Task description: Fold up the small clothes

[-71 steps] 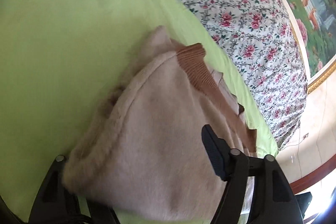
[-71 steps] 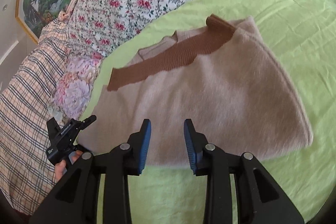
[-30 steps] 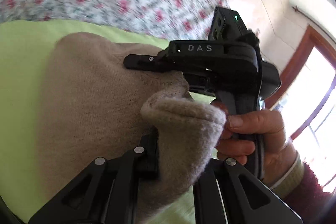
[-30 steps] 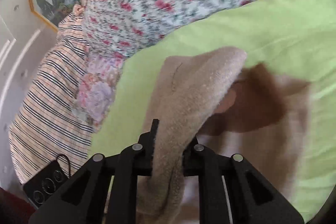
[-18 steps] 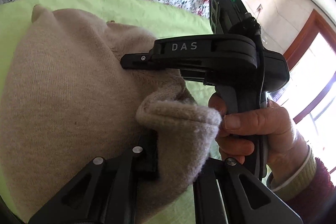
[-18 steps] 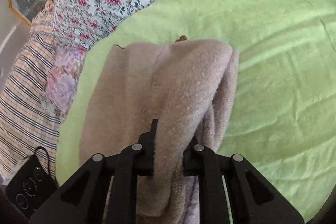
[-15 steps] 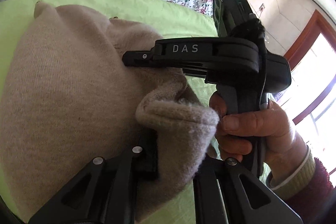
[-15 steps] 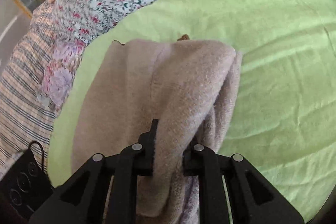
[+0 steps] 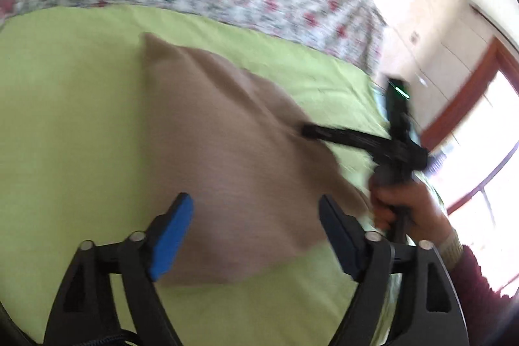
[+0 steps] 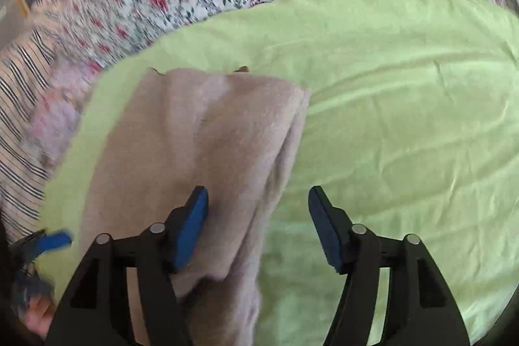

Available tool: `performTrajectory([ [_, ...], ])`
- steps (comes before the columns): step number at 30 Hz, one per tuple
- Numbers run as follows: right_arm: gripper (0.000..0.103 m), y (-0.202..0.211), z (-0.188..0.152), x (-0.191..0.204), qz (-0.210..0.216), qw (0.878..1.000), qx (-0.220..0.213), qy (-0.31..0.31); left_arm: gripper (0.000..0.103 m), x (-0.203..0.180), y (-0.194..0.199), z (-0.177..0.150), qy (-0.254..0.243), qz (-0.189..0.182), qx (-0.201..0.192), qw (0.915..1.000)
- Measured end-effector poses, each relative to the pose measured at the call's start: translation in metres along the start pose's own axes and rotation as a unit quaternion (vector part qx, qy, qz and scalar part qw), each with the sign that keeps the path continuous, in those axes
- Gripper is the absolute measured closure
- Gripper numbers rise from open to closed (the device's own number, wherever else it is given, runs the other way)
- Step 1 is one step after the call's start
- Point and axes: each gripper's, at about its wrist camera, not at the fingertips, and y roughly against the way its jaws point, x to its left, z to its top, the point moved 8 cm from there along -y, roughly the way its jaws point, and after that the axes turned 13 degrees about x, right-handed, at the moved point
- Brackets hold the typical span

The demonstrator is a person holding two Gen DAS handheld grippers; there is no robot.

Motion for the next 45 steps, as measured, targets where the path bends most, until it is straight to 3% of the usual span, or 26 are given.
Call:
performTrajectory([
  [2,0.033,-0.002,-0.004,0.004,0.046,0.999,0.009,-0.014,0.020,0.026,-0.008,0.012,0.028,-0.001,0.014,0.9995],
  [7,0.033,-0.017,-0.007,0.004,0.072,0.997,0.029,-0.030,0.020,0.074,-0.053,0.040,0.094,-0.064,0.071,0.9910],
  [9,0.033,-0.023,-0.007,0.002,0.085,0.995,0.038,-0.037,0.017,0.079,-0.071,0.043,0.100,-0.057,0.090,0.9893],
  [12,0.033,-0.035,-0.008,0.001,0.101,0.993,0.050,-0.043,0.016,0.084,-0.091,0.050,0.093,-0.079,0.099,0.9876],
  [14,0.033,-0.045,-0.008,0.001,0.118,0.990,0.059,-0.047,0.024,0.083,-0.101,0.056,0.077,-0.085,0.098,0.9885],
  [15,0.040,-0.049,-0.007,0.001,0.120,0.990,0.056,-0.052,0.030,0.084,-0.105,0.057,0.076,-0.086,0.099,0.9885],
  [16,0.058,-0.051,-0.007,0.002,0.125,0.989,0.062,-0.055,0.033,0.085,-0.107,0.058,0.075,-0.089,0.098,0.9884],
  [18,0.065,-0.053,-0.007,0.006,0.131,0.987,0.063,-0.068,0.044,0.084,-0.102,0.058,0.067,-0.087,0.089,0.9899],
  [21,0.071,-0.039,-0.009,0.032,0.135,0.989,0.043,-0.049,0.051,0.078,-0.084,0.052,0.056,-0.083,0.072,0.9924],
  [28,0.072,-0.038,-0.034,0.116,0.184,0.982,0.036,0.008,0.051,0.098,0.005,0.015,0.043,-0.057,0.026,0.9971],
  [34,0.072,-0.081,-0.055,0.180,0.221,0.972,0.062,0.044,0.051,0.147,0.057,-0.042,0.068,-0.034,0.011,0.9971],
  [39,0.066,-0.118,-0.071,0.188,0.169,0.980,0.095,0.048,0.045,0.192,0.037,-0.078,0.128,-0.058,0.033,0.9896],
  [41,0.061,-0.116,-0.070,0.186,0.166,0.980,0.098,0.043,0.043,0.195,0.040,-0.079,0.138,-0.090,0.024,0.9861],
  [45,0.047,-0.108,-0.059,0.177,0.124,0.987,0.094,0.045,0.034,0.197,0.040,-0.066,0.137,-0.083,0.029,0.9867],
])
